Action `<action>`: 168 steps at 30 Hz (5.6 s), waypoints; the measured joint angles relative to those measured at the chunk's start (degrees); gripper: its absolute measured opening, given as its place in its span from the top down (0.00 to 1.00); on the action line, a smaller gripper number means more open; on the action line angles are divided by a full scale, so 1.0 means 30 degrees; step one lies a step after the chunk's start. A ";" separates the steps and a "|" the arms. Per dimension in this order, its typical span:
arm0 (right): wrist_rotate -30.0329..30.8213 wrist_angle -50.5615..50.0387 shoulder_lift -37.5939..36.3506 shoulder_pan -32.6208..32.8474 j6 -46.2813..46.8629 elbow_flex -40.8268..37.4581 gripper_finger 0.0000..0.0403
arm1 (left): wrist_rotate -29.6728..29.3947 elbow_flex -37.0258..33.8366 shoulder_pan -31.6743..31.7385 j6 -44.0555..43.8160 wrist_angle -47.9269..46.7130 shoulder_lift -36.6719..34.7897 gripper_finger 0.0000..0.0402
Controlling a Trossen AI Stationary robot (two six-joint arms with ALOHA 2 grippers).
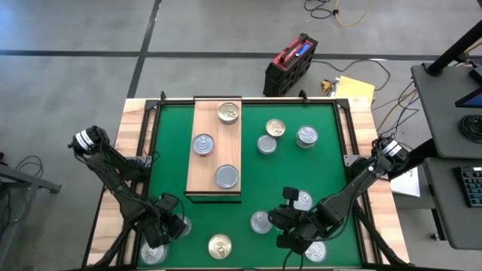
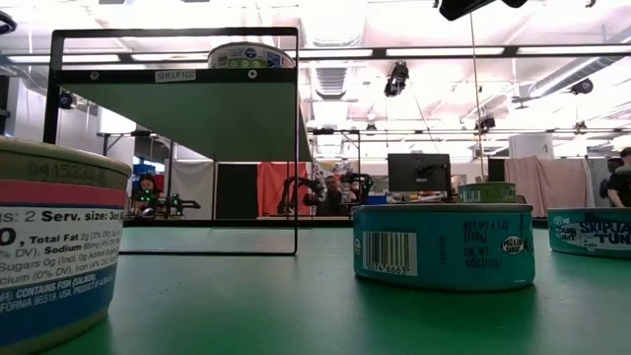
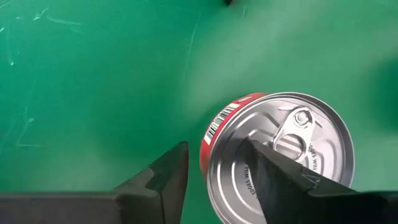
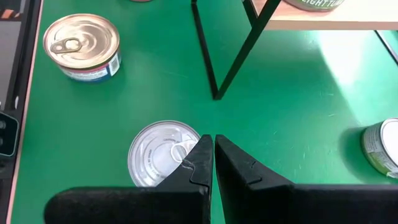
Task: Stack canned seafood by type on shelf
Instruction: Stack the red tuna can on top of the red tuna can on the shelf
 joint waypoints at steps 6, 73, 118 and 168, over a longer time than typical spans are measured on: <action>-0.0004 -0.0007 0.0000 0.0000 -0.0100 0.0000 0.98 | 0.0052 0.0168 0.0022 0.0287 -0.0014 0.0037 0.80; -0.0549 1.2991 0.0175 0.0091 -0.0441 -0.4253 0.98 | -0.1111 0.6335 -0.0052 1.0770 -0.0555 0.5652 1.00; -0.2802 1.7094 0.3907 -0.1486 -0.2429 0.0490 0.98 | -0.3758 0.8867 -0.1311 1.4640 -0.4188 0.5924 1.00; -0.2494 0.6062 1.4218 -0.4073 0.8128 1.5747 0.98 | -0.6057 0.6560 -0.2983 1.7360 -0.3700 0.5960 1.00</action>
